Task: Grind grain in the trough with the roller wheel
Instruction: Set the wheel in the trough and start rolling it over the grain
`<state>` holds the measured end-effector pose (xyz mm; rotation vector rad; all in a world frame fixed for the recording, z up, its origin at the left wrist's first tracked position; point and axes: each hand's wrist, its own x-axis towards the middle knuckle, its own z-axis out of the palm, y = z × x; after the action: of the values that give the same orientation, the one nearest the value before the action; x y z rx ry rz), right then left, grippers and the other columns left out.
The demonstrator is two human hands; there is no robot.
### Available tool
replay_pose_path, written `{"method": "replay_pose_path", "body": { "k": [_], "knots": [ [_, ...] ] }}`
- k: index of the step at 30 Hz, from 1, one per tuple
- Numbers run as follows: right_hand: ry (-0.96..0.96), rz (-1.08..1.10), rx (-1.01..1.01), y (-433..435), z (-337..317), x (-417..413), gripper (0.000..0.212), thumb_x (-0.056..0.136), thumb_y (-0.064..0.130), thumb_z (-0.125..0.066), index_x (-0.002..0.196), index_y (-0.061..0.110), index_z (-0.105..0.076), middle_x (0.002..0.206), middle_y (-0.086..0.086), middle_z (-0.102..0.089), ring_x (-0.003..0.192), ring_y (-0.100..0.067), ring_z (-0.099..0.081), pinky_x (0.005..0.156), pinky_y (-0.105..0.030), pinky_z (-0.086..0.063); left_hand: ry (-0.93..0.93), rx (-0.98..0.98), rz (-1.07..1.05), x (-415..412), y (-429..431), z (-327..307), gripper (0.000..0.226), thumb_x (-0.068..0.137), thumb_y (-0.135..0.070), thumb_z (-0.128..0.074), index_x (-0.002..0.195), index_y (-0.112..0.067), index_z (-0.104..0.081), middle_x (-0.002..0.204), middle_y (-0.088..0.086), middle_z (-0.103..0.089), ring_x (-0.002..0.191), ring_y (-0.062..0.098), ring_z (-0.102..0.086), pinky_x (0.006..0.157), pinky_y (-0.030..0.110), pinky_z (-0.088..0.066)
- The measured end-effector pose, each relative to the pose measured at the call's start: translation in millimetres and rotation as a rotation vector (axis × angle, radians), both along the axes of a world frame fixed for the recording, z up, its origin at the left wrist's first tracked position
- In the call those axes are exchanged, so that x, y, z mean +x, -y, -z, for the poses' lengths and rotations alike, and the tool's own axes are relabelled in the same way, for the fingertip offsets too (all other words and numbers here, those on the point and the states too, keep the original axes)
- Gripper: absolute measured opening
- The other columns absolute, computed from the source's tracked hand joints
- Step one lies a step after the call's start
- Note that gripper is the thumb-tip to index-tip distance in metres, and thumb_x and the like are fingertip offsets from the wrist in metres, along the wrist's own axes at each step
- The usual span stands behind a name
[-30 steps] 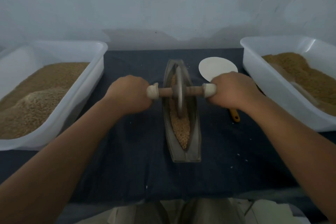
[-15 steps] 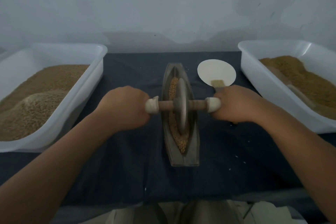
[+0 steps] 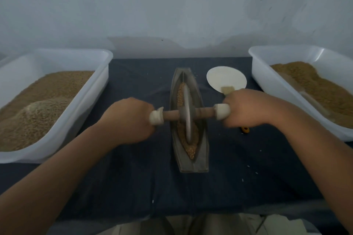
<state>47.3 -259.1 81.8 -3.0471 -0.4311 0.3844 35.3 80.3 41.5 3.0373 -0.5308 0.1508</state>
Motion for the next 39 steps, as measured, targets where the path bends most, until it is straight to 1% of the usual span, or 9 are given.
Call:
{"method": "replay_pose_path", "body": {
  "k": [3, 9, 13, 19, 22, 28, 32, 35, 39],
  "knots": [
    [-0.007, 0.013, 0.021, 2.0, 2.1, -0.1, 0.020, 0.063, 0.051, -0.063, 0.066, 0.032, -0.065, 0.058, 0.012, -0.064, 0.051, -0.006, -0.058, 0.050, -0.030, -0.041, 0.049, 0.024, -0.016, -0.6, 3.4, 2.7, 0.037, 0.079, -0.063, -0.044, 0.064, -0.031, -0.055, 0.057, -0.012, -0.055, 0.051, 0.008, -0.054, 0.046, 0.026, -0.034],
    [0.665, 0.075, -0.070, -19.9, 24.9, 53.1, 0.032, 0.079, 0.042, -0.069, 0.059, 0.024, -0.052, 0.057, 0.007, -0.049, 0.051, -0.013, -0.044, 0.048, -0.024, -0.027, 0.088, -0.005, -0.229, 72.8, 27.5, -4.2, 0.032, 0.085, -0.054, -0.057, 0.071, -0.026, -0.059, 0.075, -0.005, -0.063, 0.067, 0.021, -0.059, 0.060, 0.033, -0.046],
    [0.540, 0.110, -0.041, -21.5, 13.8, 56.6, 0.026, 0.082, 0.041, -0.065, 0.065, 0.023, -0.056, 0.064, 0.005, -0.056, 0.058, -0.017, -0.052, 0.052, -0.029, -0.040, 0.012, -0.013, -0.174, 73.7, 27.6, -10.1, 0.035, 0.088, -0.057, -0.054, 0.073, -0.025, -0.062, 0.077, -0.004, -0.064, 0.067, 0.018, -0.059, 0.063, 0.034, -0.048],
    [-0.041, -0.002, 0.023, 2.4, -0.4, -10.7, 0.020, 0.063, 0.049, -0.059, 0.081, 0.045, -0.066, 0.064, 0.015, -0.068, 0.055, -0.008, -0.064, 0.049, -0.030, -0.046, -0.007, 0.037, 0.035, -3.1, -0.5, -7.2, 0.030, 0.076, -0.059, -0.046, 0.068, -0.033, -0.058, 0.060, -0.012, -0.057, 0.055, 0.006, -0.054, 0.048, 0.026, -0.040],
    [0.097, 0.028, 0.005, 2.8, 10.8, -3.8, 0.018, 0.070, 0.054, -0.060, 0.077, 0.038, -0.067, 0.062, 0.011, -0.066, 0.055, -0.009, -0.062, 0.051, -0.030, -0.046, 0.065, 0.076, 0.011, -0.8, 4.3, -6.3, 0.031, 0.075, -0.061, -0.043, 0.067, -0.033, -0.056, 0.060, -0.012, -0.055, 0.054, 0.007, -0.051, 0.047, 0.025, -0.032],
    [0.563, 0.181, 0.017, -14.2, 37.2, 50.8, 0.033, 0.088, 0.054, -0.057, 0.072, 0.025, -0.061, 0.070, 0.006, -0.060, 0.067, -0.023, -0.058, 0.059, -0.033, -0.048, 0.122, 0.086, -0.184, 81.1, 34.3, -21.4, 0.033, 0.081, -0.053, -0.064, 0.068, -0.024, -0.056, 0.073, -0.004, -0.061, 0.064, 0.024, -0.055, 0.064, 0.033, -0.045],
    [0.471, 0.138, -0.034, -19.4, 17.1, 50.8, 0.017, 0.077, 0.037, -0.055, 0.070, 0.022, -0.056, 0.068, 0.004, -0.059, 0.065, -0.021, -0.059, 0.055, -0.030, -0.046, 0.032, 0.052, -0.140, 73.1, 32.9, -25.3, 0.031, 0.084, -0.051, -0.065, 0.072, -0.023, -0.060, 0.075, -0.004, -0.063, 0.071, 0.024, -0.062, 0.066, 0.034, -0.049],
    [0.060, 0.062, -0.014, -5.7, 1.6, 13.1, 0.016, 0.072, 0.044, -0.064, 0.071, 0.028, -0.066, 0.067, 0.004, -0.066, 0.065, -0.012, -0.064, 0.056, -0.032, -0.050, -0.047, 0.068, -0.043, 27.3, 15.3, -16.0, 0.023, 0.081, -0.049, -0.062, 0.070, -0.029, -0.060, 0.070, -0.009, -0.061, 0.065, 0.016, -0.061, 0.060, 0.032, -0.049],
    [-0.050, 0.014, 0.032, 3.4, -2.1, -16.9, 0.020, 0.064, 0.051, -0.060, 0.077, 0.038, -0.067, 0.064, 0.010, -0.068, 0.055, -0.008, -0.065, 0.052, -0.035, -0.054, 0.080, 0.076, 0.045, -10.8, 1.0, -8.4, 0.036, 0.072, -0.062, -0.039, 0.062, -0.030, -0.053, 0.055, -0.013, -0.050, 0.049, 0.005, -0.046, 0.045, 0.023, -0.028]
  ]
}}
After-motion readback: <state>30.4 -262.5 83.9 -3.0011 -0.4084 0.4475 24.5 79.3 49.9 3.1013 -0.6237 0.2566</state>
